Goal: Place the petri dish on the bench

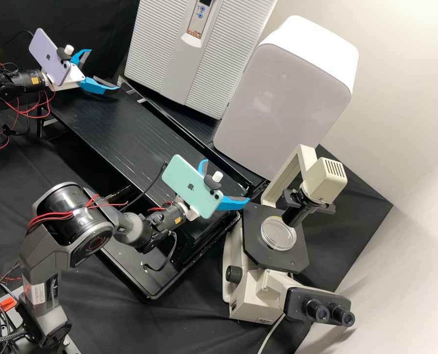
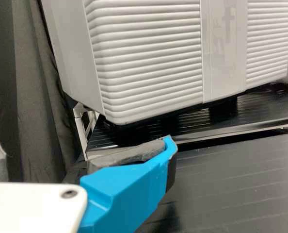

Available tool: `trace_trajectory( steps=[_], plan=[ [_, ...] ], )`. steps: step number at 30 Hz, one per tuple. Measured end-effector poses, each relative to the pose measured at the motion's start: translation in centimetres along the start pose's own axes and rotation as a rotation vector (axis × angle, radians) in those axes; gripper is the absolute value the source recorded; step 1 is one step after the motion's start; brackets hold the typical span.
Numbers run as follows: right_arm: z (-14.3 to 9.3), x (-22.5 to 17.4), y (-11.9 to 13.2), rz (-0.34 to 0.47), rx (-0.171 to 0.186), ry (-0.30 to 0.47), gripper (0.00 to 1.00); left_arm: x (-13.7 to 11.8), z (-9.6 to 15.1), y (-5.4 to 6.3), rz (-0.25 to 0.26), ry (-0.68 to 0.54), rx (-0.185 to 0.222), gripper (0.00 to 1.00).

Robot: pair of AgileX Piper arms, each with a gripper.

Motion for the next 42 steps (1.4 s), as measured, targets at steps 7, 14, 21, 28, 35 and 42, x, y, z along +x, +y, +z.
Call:
trace_trajectory(
  steps=[7, 14, 21, 28, 35, 42],
  plan=[
    [0.0, 0.0, 0.0, 0.000, 0.000, 0.000, 1.00, 0.0, 0.0, 0.0, 0.000, 0.000, 0.000, 1.00],
    [0.2, -0.4, -0.1, 0.002, 0.000, -0.001, 1.00, 0.0, 0.0, 0.0, 0.000, 0.000, 0.000, 1.00],
    [1.2, -2.7, 1.0, 0.059, -0.008, -0.005, 1.00, 0.0, 0.0, 0.0, 0.000, 0.000, 0.000, 1.00],
    [3.5, -4.9, 2.5, 0.135, 0.013, -0.049, 1.00, 0.0, 0.0, 0.0, 0.000, 0.000, 0.000, 1.00],
    [6.1, -5.6, 4.4, 0.223, 0.005, -0.134, 1.00, 0.0, 0.0, 0.0, 0.000, 0.000, 0.000, 1.00],
    [8.4, -4.7, 5.5, 0.259, 0.006, -0.199, 1.00, 0.0, 0.0, 0.0, 0.000, 0.000, 0.000, 1.00]
  ],
)
